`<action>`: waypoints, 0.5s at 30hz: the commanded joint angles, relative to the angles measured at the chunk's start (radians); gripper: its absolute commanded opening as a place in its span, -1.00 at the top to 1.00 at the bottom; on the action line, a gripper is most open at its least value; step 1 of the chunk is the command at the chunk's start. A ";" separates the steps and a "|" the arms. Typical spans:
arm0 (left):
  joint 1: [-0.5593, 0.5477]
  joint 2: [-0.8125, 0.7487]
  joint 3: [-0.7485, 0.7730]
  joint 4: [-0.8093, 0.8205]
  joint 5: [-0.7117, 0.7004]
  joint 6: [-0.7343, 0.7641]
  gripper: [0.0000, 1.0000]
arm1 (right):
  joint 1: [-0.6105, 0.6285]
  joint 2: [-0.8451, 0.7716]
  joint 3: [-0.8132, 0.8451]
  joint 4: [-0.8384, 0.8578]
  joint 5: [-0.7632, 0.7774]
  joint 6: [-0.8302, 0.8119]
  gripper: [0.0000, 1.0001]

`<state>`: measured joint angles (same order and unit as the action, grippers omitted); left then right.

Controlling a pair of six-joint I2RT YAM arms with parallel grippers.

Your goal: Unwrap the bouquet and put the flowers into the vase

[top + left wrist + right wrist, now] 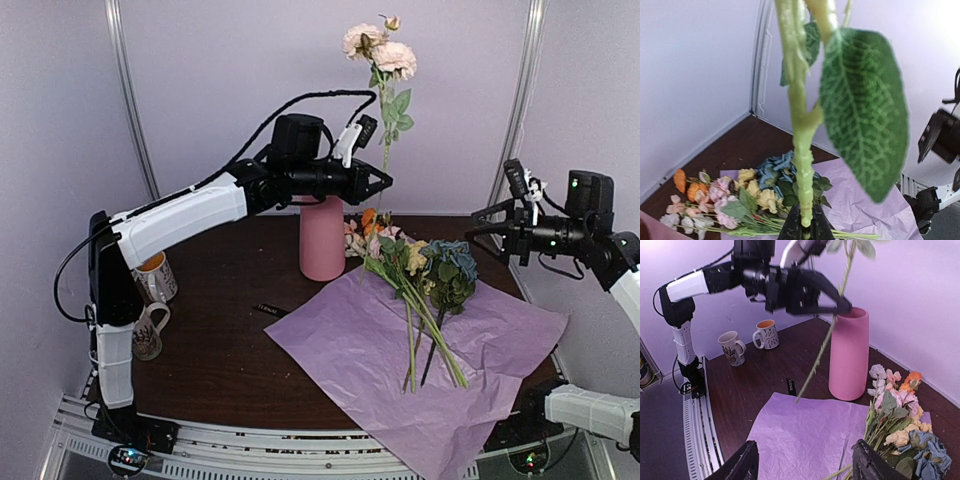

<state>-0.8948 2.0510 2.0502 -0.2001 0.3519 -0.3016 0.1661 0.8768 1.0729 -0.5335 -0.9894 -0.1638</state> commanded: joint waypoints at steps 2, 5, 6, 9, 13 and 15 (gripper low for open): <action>0.058 -0.095 0.181 -0.073 -0.022 0.124 1.00 | -0.086 -0.050 -0.235 0.060 0.053 -0.069 -0.27; 0.094 -0.096 0.244 -0.066 -0.049 0.152 1.00 | -0.110 -0.048 -0.256 0.064 0.117 -0.112 -0.27; 0.108 -0.097 0.256 -0.052 -0.060 0.157 1.00 | -0.115 -0.047 -0.256 0.060 0.130 -0.119 -0.27; 0.143 -0.095 0.273 0.007 -0.107 0.185 1.00 | -0.126 -0.041 -0.278 0.066 0.101 -0.120 -0.27; 0.176 -0.083 0.280 0.089 -0.187 0.238 1.00 | -0.126 -0.025 -0.293 0.084 0.081 -0.126 -0.27; 0.185 -0.065 0.303 0.126 -0.227 0.264 1.00 | -0.126 -0.019 -0.291 0.088 0.097 -0.130 -0.26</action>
<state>-0.7330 1.9556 2.3192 -0.1787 0.2245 -0.1146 0.0471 0.8509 0.7914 -0.4889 -0.9005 -0.2684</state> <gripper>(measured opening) 0.009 0.635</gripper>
